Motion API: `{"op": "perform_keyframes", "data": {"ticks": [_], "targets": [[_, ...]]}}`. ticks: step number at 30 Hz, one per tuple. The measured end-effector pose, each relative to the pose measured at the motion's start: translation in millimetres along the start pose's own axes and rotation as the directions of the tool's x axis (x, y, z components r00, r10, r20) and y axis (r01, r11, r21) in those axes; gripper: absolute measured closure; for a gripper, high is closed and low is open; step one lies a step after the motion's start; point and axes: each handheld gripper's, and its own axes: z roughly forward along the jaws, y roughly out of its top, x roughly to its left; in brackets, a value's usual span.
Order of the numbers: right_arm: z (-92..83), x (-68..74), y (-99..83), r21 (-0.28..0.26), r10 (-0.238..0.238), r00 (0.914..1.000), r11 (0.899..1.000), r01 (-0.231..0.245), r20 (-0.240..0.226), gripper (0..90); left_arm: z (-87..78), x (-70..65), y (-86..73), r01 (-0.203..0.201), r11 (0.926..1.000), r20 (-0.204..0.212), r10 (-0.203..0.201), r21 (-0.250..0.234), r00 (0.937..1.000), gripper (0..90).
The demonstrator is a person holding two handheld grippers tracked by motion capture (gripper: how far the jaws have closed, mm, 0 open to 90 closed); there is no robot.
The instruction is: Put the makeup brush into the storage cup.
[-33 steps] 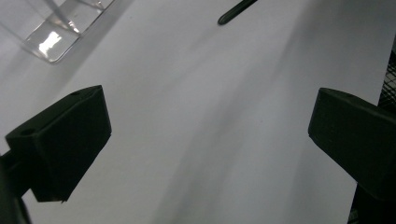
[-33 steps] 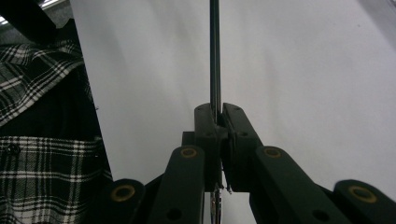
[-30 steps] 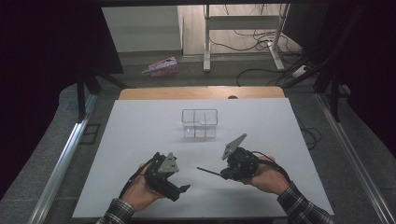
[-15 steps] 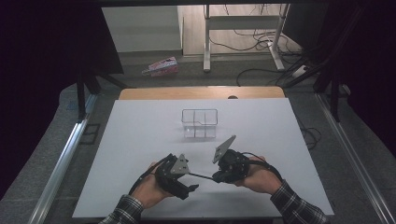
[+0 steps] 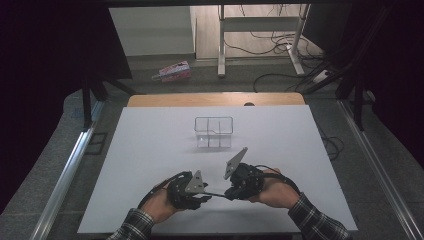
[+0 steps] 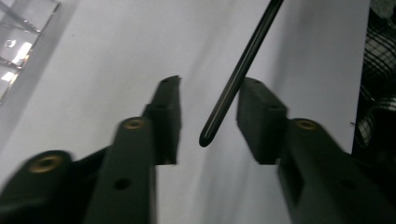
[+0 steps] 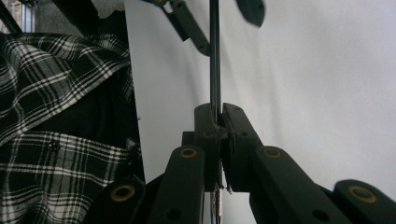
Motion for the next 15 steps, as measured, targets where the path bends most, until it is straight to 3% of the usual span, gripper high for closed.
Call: {"op": "perform_keyframes", "data": {"ticks": [2, 7, 8, 10, 15], "targets": [[0.0, 0.2, -0.3, 0.005, -0.005, 1.0000, 1.000, 0.005, -0.004, 84.9, 0.2, -0.6, -0.4, -0.015, 0.9999, 0.024, 0.015, 0.006, 0.9996, 73.4], [-0.8, -1.8, -1.9, -0.001, -0.003, 1.0000, 1.000, 0.003, -0.004, 80.6, -2.8, -5.0, -0.5, -0.081, 0.9966, 0.115, 0.079, 0.016, 0.9902, 84.0], [-1.2, -2.9, -2.5, -0.005, 0.001, 0.9999, 1.000, -0.001, 0.017, 74.2, -3.3, -6.3, 0.2, -0.081, 0.9966, 0.106, 0.079, 0.015, 0.9912, 85.4], [-0.8, -6.2, -5.0, -0.019, 0.024, 0.9997, 1.000, -0.024, 0.003, 61.5, -4.0, -6.6, 0.1, -0.089, 0.9957, 0.109, 0.085, 0.027, 0.9904, 85.5], [1.1, -10.7, -10.2, -0.064, 0.067, 0.9972, 0.996, -0.065, 0.033, 25.5, -0.7, -6.1, -2.1, -0.073, 0.9958, 0.106, 0.067, 0.056, 0.9921, 85.5]]}}
